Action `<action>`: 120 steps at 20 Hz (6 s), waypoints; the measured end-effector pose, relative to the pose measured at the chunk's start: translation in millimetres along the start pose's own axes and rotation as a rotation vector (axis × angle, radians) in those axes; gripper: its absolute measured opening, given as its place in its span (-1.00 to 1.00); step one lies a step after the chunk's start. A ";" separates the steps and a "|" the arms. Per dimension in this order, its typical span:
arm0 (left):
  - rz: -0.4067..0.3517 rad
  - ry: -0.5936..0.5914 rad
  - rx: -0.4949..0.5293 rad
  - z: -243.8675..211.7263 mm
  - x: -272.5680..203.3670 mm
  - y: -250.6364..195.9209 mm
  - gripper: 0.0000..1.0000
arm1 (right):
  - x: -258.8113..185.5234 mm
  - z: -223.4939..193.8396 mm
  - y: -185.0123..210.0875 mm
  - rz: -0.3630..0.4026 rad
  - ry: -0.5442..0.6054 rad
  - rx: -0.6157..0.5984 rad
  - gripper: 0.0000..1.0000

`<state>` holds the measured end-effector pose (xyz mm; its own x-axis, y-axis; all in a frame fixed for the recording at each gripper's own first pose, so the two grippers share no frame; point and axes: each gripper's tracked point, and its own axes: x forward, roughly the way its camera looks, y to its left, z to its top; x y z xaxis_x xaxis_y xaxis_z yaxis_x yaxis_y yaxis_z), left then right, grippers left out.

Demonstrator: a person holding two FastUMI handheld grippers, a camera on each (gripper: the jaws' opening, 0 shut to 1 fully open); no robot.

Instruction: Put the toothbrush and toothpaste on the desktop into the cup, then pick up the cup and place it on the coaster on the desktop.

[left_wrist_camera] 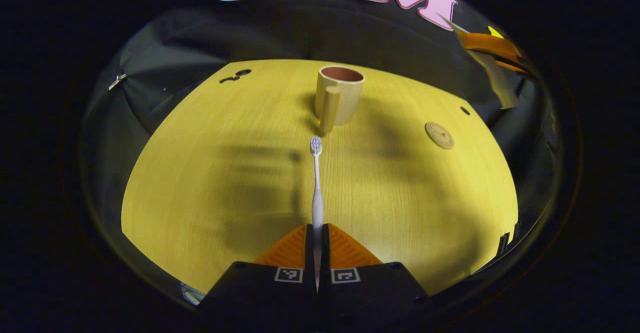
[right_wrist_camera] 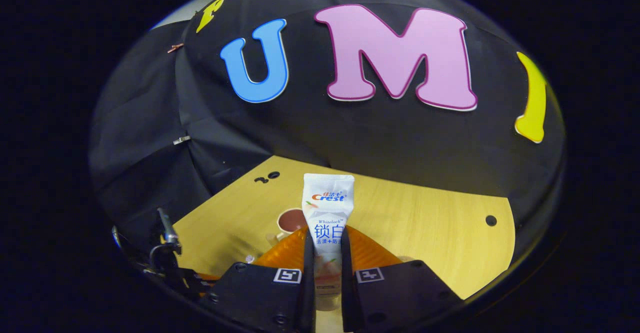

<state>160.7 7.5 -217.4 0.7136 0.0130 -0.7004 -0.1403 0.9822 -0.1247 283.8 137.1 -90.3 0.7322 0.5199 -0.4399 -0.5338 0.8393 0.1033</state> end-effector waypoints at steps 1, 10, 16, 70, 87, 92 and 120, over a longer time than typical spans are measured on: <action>-0.011 -0.024 -0.002 5.5 -9.3 -0.7 -0.87 | 8.9 7.2 6.5 0.008 -0.019 -0.005 -0.52; -0.040 -0.206 -0.014 67.8 -89.7 12.8 -0.87 | 97.3 36.0 46.5 0.017 -0.144 0.038 -0.52; -0.036 -0.257 -0.128 77.2 -116.1 38.1 -0.87 | 159.7 24.5 53.0 -0.004 -0.155 0.102 -0.52; -0.272 -0.838 -0.135 283.2 79.0 -14.4 -0.78 | -62.3 -96.9 -216.7 -0.425 -0.096 0.109 0.96; -0.187 -0.709 0.081 215.4 72.0 -6.9 0.89 | -71.4 -122.2 -215.1 -0.427 -0.070 0.161 0.96; -0.173 -0.597 0.130 199.8 64.3 -2.9 0.94 | -82.4 -122.8 -218.4 -0.423 -0.066 0.163 0.96; -0.063 0.267 0.325 144.0 137.8 -26.0 0.84 | -171.1 -199.9 -286.3 -0.565 0.027 0.305 0.97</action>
<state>361.6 10.7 -209.4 0.5051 -0.0555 -0.8613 0.1517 0.9881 0.0253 226.8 -224.0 -222.9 0.8521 -0.0170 -0.5231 0.0790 0.9922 0.0964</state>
